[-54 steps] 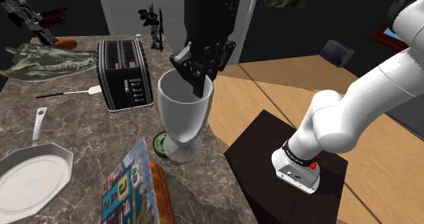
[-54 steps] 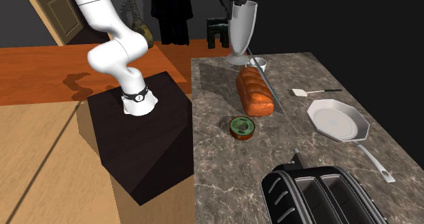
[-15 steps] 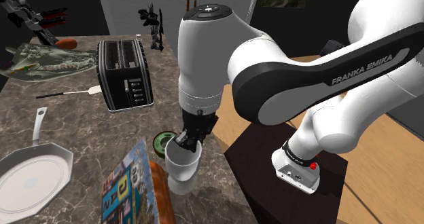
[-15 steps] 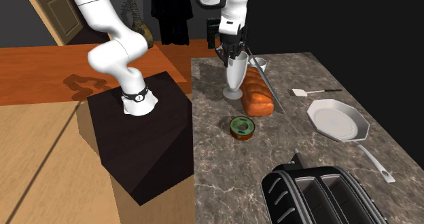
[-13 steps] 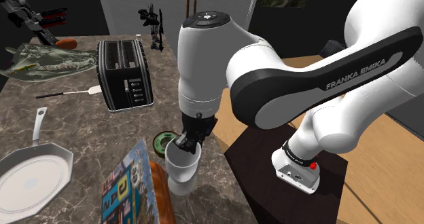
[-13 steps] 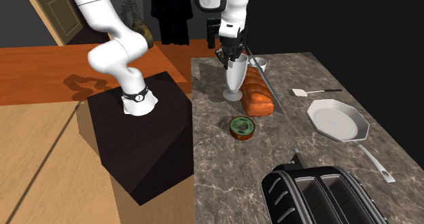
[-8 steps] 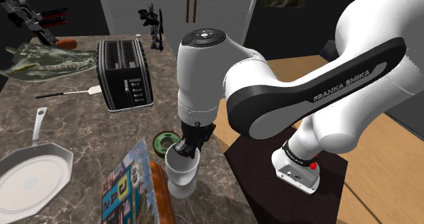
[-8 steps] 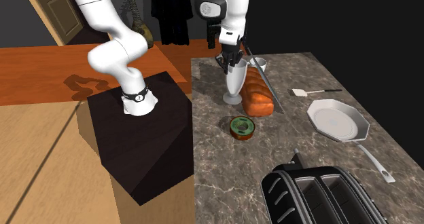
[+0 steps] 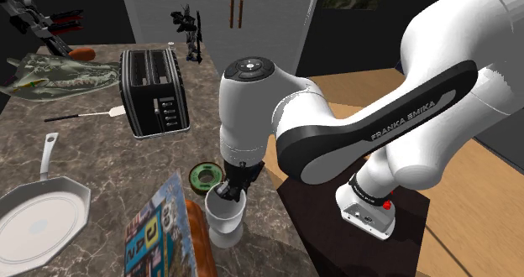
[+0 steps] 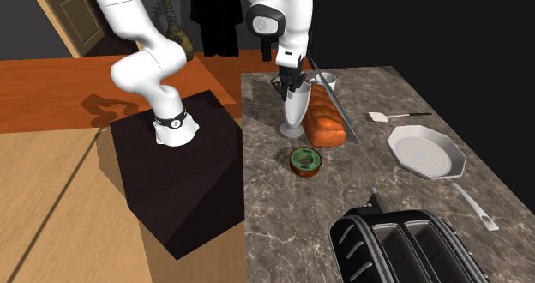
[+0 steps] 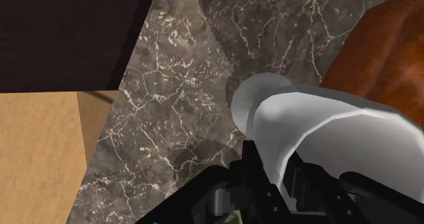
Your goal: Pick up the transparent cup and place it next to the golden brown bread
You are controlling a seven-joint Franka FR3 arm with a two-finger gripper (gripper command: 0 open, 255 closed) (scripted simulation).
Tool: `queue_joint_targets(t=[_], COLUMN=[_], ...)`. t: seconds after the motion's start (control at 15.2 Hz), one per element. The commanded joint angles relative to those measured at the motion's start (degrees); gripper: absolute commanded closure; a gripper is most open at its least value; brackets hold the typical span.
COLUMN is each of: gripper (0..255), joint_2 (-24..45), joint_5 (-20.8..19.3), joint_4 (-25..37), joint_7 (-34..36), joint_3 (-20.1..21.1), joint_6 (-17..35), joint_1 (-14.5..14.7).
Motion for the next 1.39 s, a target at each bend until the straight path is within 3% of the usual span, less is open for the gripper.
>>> queue_joint_targets(t=[0.0,0.26,0.33,0.66,0.92,1.32], gripper=[255,255,0,0,0,0], joint_2=[0.04,0.04,0.02,0.04,-3.47,-3.47], joint_5=[0.0,0.0,0.01,0.0,0.89,0.88], joint_4=[-0.03,-0.03,-0.05,-0.03,4.55,4.55], joint_7=[0.01,0.01,-0.01,0.01,-0.96,-0.96], joint_3=[0.02,0.02,0.01,0.02,-1.31,-1.33], joint_6=[0.18,0.18,0.18,0.18,-7.68,-7.68], joint_1=[0.0,0.01,0.0,0.01,0.03,0.04])
